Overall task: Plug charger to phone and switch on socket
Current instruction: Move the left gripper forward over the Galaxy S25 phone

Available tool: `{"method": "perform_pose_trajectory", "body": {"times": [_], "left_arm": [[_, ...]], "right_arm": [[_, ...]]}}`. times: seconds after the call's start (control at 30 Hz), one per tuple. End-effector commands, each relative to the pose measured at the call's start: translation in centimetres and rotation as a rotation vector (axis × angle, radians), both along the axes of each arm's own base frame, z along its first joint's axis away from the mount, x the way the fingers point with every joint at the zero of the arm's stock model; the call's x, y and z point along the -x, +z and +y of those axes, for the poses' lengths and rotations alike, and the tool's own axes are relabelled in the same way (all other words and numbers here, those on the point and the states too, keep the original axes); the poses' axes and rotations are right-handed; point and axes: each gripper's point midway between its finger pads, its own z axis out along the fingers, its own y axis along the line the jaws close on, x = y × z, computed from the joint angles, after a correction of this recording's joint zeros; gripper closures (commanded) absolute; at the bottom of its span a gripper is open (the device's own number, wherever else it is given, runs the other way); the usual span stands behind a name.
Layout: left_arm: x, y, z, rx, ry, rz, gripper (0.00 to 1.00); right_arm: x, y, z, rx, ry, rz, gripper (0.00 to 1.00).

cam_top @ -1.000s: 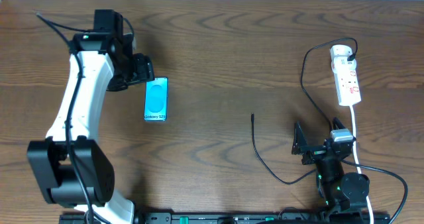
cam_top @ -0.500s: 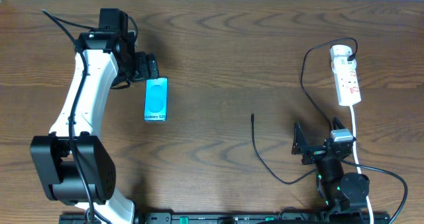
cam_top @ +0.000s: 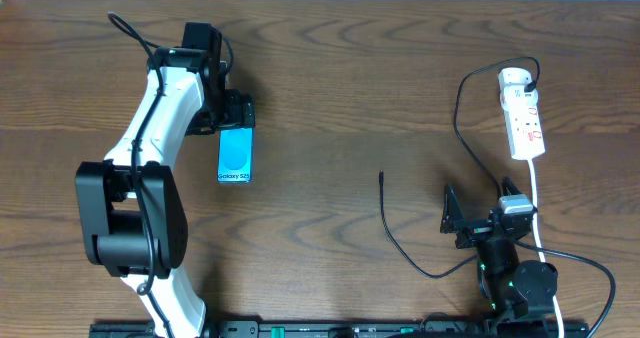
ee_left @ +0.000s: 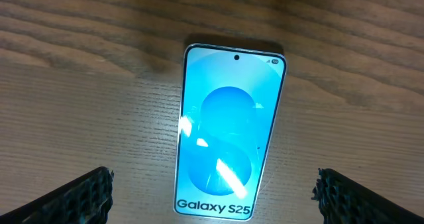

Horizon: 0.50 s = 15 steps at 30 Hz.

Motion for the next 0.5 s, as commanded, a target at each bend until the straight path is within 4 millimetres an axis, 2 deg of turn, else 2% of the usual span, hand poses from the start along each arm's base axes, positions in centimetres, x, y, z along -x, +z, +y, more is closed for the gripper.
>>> {"method": "perform_pose_trajectory", "body": {"times": [0.0, 0.2, 0.47], "left_arm": [[-0.4, -0.8, 0.3, -0.018, -0.005, 0.015, 0.02], [0.1, -3.2, 0.3, -0.022, -0.006, 0.078, 0.02], [0.4, -3.6, 0.3, -0.022, -0.005, 0.095, 0.02]], "right_arm": [[0.0, 0.0, 0.1, -0.012, 0.000, 0.001, 0.01], [0.0, 0.0, 0.1, -0.012, 0.000, 0.001, 0.01], [0.0, 0.0, 0.1, -0.012, 0.000, 0.001, 0.01]]}}
